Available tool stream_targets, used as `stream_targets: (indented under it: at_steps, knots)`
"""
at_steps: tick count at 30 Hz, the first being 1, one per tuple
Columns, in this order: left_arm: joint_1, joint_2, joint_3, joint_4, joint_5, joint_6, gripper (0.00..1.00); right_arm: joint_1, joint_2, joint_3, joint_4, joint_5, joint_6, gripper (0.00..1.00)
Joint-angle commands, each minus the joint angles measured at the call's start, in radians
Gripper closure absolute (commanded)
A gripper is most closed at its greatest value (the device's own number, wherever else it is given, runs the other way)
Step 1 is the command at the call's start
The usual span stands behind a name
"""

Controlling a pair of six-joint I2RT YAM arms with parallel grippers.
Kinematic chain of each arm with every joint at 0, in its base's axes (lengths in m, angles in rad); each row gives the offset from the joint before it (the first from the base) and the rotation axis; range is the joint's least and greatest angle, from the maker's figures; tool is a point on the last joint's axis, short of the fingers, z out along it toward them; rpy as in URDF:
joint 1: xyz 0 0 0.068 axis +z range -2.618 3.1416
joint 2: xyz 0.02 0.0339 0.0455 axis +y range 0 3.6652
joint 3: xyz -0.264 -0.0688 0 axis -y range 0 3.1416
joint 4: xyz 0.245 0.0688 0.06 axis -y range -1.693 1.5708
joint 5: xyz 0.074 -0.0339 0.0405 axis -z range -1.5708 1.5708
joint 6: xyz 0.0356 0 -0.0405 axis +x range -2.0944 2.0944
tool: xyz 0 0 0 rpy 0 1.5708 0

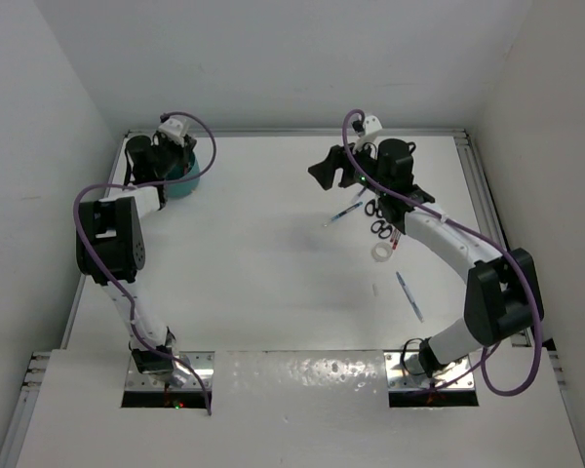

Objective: Sort the stationery into containers
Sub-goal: Place the pen in the storage box.

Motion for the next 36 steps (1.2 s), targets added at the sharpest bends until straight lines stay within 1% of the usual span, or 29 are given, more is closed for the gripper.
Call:
stream_targets:
  at_steps: [1, 2, 4, 5, 8, 14, 19, 22, 23, 25, 26, 28, 29, 30, 31, 33, 35, 36]
  knots:
    - [0.015, -0.024, -0.012, 0.03, 0.008, 0.016, 0.81, -0.007, -0.053, 0.014, 0.012, 0.015, -0.033, 0.22]
    - [0.015, -0.025, -0.012, 0.025, 0.008, 0.019, 0.76, -0.008, -0.055, 0.012, 0.011, 0.017, -0.033, 0.22]
    - [0.018, -0.03, -0.012, 0.01, 0.008, 0.025, 0.69, -0.008, -0.067, 0.011, 0.009, 0.018, -0.038, 0.22]
    - [0.021, -0.033, -0.008, 0.004, 0.009, 0.028, 0.64, -0.007, -0.07, 0.009, 0.008, 0.018, -0.038, 0.22]
    - [0.027, -0.041, 0.006, -0.016, 0.015, 0.024, 0.57, -0.008, -0.085, 0.006, -0.001, 0.018, -0.042, 0.22]
    - [0.036, -0.067, 0.049, -0.052, 0.051, -0.011, 0.51, 0.001, -0.117, -0.018, -0.011, 0.037, -0.058, 0.22]
    - [0.035, -0.099, 0.083, -0.056, 0.064, -0.068, 0.49, 0.015, -0.157, -0.015, -0.075, 0.08, -0.099, 0.22]
    - [0.019, -0.125, 0.123, -0.102, 0.055, -0.091, 0.5, 0.022, -0.185, 0.012, -0.201, 0.135, -0.143, 0.21]
    - [0.015, -0.131, 0.135, -0.122, 0.016, -0.097, 0.5, 0.025, -0.194, 0.026, -0.286, 0.156, -0.156, 0.21]
    - [-0.004, -0.154, 0.161, -0.185, -0.059, -0.14, 0.5, 0.042, -0.229, 0.029, -0.377, 0.214, -0.199, 0.22]
    - [-0.01, -0.159, 0.19, -0.206, -0.136, -0.153, 0.51, 0.053, -0.242, 0.023, -0.459, 0.277, -0.216, 0.23]
    - [-0.028, -0.179, 0.218, -0.287, -0.202, -0.179, 0.55, 0.076, -0.28, -0.004, -0.533, 0.319, -0.225, 0.35]
    - [-0.037, -0.186, 0.245, -0.321, -0.259, -0.179, 0.56, 0.079, -0.295, -0.015, -0.595, 0.368, -0.214, 0.41]
    - [-0.048, -0.203, 0.258, -0.387, -0.279, -0.179, 0.57, 0.082, -0.323, -0.031, -0.621, 0.38, -0.187, 0.52]
    - [-0.071, -0.214, 0.268, -0.421, -0.294, -0.171, 0.58, 0.082, -0.338, -0.066, -0.674, 0.387, -0.171, 0.55]
    - [-0.1, -0.246, 0.291, -0.514, -0.292, -0.183, 0.59, 0.082, -0.366, -0.107, -0.721, 0.422, -0.109, 0.55]
    - [-0.122, -0.284, 0.301, -0.588, -0.269, -0.194, 0.6, 0.09, -0.395, -0.173, -0.784, 0.455, -0.066, 0.52]
    - [-0.135, -0.298, 0.301, -0.607, -0.258, -0.196, 0.6, 0.095, -0.401, -0.193, -0.804, 0.466, -0.021, 0.49]
